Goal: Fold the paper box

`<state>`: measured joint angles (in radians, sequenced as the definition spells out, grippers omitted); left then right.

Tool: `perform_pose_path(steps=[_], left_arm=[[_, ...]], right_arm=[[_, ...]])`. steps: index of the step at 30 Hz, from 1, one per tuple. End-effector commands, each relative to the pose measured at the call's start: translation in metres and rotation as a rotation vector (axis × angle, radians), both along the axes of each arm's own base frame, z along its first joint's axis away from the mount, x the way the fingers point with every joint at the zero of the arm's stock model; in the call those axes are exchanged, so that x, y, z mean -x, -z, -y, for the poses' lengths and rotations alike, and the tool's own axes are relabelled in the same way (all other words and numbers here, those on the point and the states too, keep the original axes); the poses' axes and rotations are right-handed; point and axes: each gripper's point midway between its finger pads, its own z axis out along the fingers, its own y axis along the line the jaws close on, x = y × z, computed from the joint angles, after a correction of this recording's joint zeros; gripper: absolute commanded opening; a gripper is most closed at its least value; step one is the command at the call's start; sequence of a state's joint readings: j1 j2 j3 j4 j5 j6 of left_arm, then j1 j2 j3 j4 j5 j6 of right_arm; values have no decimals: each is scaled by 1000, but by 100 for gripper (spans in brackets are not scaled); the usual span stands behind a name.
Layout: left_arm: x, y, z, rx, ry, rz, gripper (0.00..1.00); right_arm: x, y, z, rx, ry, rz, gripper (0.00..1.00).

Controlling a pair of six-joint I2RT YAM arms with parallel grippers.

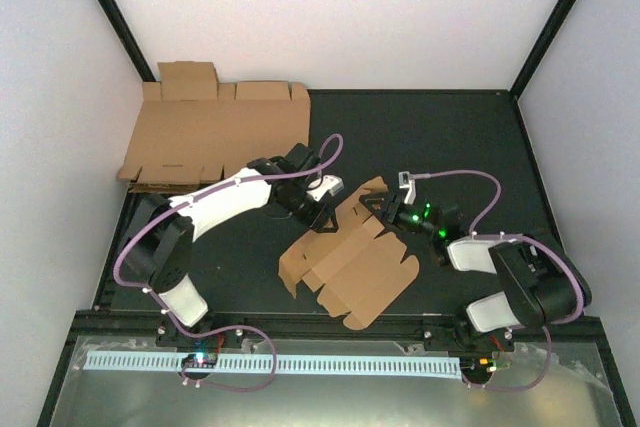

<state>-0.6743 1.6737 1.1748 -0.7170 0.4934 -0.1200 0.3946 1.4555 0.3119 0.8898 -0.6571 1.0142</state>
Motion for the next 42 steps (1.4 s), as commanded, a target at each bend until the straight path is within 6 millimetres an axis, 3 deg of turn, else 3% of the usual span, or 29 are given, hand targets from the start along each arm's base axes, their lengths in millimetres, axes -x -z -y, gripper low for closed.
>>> perform_pose_path(steps=[1, 8, 12, 22, 29, 32, 38, 42], left_arm=[[-8, -26, 1, 21, -25, 71, 46], [-8, -32, 3, -29, -25, 130, 46], [-9, -31, 4, -59, -24, 153, 45], [-9, -31, 5, -103, -30, 200, 45], [-11, -32, 5, -108, -39, 215, 45], [-9, -34, 5, -107, -34, 216, 52], [-8, -45, 1, -87, -49, 228, 77], [-10, -54, -4, -63, -73, 239, 82]], right_arm=[[6, -6, 2, -17, 22, -59, 59], [10, -18, 1, 11, 64, -108, 84], [12, -20, -13, 31, 51, -157, 86], [12, -11, -43, 38, 42, -285, 59], [14, -2, -44, 46, 40, -299, 22], [15, 4, -44, 54, 33, -293, 8], [19, 2, -46, -25, -2, -197, 2], [20, 0, -47, -56, -16, -162, 2]])
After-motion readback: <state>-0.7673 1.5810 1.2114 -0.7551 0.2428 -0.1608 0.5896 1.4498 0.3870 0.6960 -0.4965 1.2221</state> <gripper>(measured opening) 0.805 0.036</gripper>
